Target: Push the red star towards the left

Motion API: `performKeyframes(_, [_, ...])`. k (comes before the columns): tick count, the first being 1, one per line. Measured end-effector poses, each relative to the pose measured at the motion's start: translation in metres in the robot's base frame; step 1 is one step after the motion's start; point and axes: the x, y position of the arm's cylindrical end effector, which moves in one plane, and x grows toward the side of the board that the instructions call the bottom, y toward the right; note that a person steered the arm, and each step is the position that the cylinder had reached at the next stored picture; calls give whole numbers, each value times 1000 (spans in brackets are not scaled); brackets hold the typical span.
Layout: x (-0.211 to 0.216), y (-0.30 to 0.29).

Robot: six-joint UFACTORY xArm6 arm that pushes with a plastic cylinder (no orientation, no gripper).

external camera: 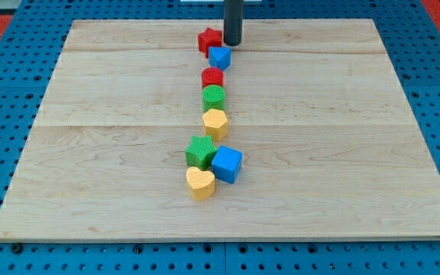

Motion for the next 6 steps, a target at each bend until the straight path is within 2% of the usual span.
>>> performKeyframes(1, [1, -57])
performKeyframes(2, [-27, -55])
performKeyframes(3, [-28, -4])
performKeyframes(4, [-64, -62])
performKeyframes(5, [-59, -120])
performKeyframes(6, [-36, -93])
